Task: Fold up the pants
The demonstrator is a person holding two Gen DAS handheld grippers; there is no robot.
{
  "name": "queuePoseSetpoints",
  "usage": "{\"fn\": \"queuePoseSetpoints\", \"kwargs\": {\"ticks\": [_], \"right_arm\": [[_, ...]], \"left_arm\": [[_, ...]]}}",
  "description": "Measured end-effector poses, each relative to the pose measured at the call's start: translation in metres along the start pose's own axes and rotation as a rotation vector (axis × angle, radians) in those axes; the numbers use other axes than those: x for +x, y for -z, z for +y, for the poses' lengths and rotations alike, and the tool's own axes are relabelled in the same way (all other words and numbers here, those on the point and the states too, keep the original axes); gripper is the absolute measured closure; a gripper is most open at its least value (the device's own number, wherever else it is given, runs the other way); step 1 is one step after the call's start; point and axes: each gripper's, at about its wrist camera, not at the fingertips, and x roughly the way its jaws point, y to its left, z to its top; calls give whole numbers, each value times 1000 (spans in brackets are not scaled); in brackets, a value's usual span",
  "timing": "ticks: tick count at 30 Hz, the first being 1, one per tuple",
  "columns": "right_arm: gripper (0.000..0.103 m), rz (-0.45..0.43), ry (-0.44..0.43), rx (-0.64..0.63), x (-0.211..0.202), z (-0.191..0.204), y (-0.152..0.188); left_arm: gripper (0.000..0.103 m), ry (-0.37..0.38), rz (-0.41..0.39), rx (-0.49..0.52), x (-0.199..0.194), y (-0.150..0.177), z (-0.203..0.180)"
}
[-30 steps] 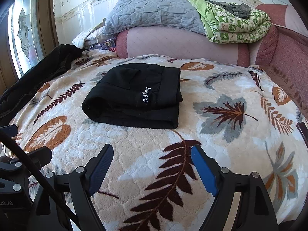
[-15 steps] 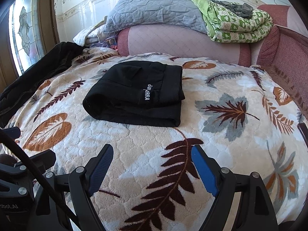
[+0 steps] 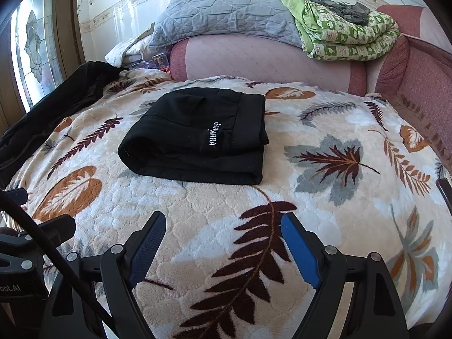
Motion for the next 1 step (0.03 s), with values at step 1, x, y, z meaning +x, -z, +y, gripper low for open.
{"fn": "queuePoseSetpoints", "kwargs": {"ticks": [1], "right_arm": [[16,1,0,0,0,0,0]], "left_arm": [[0,3,2,-2,0,0,1]]}}
